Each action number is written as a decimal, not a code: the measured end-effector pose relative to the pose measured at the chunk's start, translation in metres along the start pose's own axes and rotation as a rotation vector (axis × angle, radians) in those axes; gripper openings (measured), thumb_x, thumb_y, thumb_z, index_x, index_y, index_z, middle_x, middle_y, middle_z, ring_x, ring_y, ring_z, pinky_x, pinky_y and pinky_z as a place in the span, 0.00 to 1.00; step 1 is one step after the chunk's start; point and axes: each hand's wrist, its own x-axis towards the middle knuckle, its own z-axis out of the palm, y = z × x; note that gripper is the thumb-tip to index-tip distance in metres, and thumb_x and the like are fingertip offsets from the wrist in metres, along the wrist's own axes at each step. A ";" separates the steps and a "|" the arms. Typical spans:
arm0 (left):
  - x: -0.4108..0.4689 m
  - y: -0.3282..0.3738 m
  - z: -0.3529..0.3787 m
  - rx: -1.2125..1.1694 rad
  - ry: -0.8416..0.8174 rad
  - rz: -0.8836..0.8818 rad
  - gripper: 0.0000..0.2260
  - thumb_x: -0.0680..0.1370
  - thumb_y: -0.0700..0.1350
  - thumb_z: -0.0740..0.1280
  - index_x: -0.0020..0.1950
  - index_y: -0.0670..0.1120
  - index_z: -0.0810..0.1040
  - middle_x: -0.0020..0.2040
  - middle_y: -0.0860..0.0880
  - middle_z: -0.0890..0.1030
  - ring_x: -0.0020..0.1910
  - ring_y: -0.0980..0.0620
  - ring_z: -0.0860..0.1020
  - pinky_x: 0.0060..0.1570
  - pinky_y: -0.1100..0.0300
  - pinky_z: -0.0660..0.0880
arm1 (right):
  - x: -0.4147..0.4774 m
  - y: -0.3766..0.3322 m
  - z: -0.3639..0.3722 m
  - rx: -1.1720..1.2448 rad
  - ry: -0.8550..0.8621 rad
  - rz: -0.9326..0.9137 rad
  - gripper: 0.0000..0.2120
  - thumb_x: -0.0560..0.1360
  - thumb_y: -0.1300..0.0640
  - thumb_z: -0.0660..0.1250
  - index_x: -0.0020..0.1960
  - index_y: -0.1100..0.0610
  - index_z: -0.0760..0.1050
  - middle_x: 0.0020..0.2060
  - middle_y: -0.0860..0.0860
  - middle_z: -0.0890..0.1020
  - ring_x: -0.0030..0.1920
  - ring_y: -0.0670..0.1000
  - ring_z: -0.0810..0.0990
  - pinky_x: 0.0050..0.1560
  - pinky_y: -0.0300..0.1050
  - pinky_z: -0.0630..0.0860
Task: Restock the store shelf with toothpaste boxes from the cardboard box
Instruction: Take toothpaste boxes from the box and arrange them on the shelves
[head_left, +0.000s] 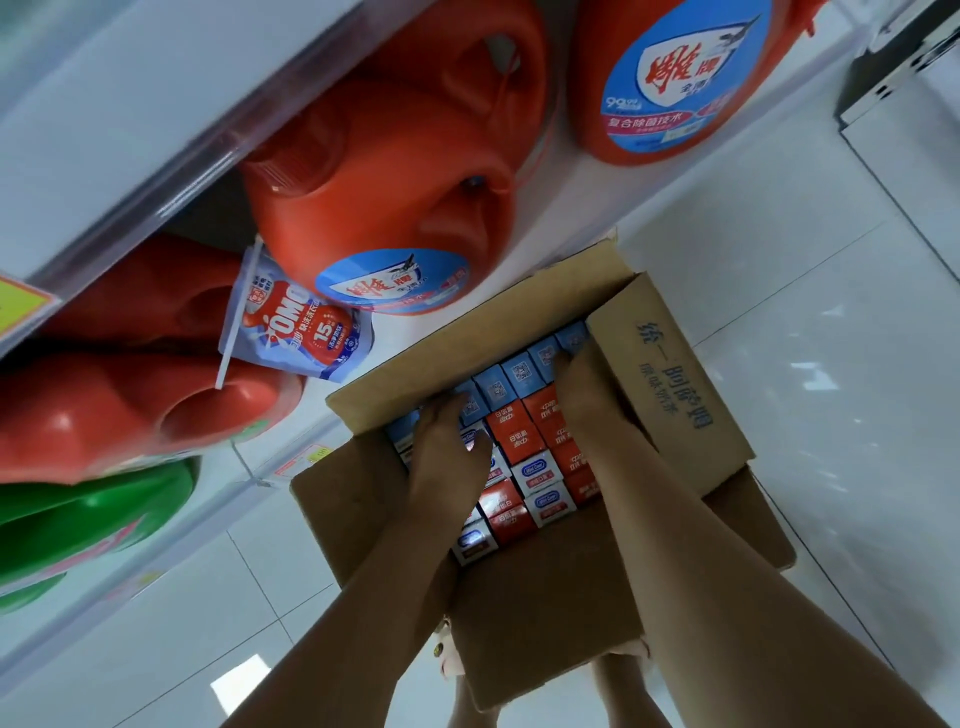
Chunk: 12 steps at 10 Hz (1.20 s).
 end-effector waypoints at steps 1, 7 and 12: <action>0.006 0.011 -0.005 -0.004 -0.067 -0.037 0.24 0.79 0.42 0.64 0.74 0.45 0.64 0.73 0.47 0.67 0.71 0.48 0.66 0.67 0.50 0.69 | -0.055 -0.065 -0.058 -0.107 0.005 0.085 0.22 0.79 0.50 0.61 0.70 0.57 0.64 0.59 0.57 0.76 0.57 0.58 0.77 0.56 0.51 0.75; 0.017 0.001 -0.017 0.053 -0.225 -0.099 0.22 0.80 0.44 0.62 0.74 0.50 0.63 0.74 0.49 0.66 0.61 0.54 0.75 0.47 0.68 0.74 | -0.049 -0.056 -0.039 -0.419 0.121 -0.192 0.28 0.74 0.56 0.70 0.69 0.61 0.63 0.63 0.57 0.74 0.64 0.56 0.73 0.60 0.45 0.70; 0.012 -0.007 -0.011 0.081 -0.152 -0.031 0.22 0.79 0.42 0.64 0.73 0.47 0.66 0.73 0.49 0.66 0.72 0.51 0.65 0.69 0.57 0.63 | -0.048 -0.044 -0.036 -0.501 0.202 -0.229 0.35 0.72 0.54 0.72 0.72 0.59 0.58 0.66 0.58 0.70 0.66 0.57 0.70 0.61 0.48 0.70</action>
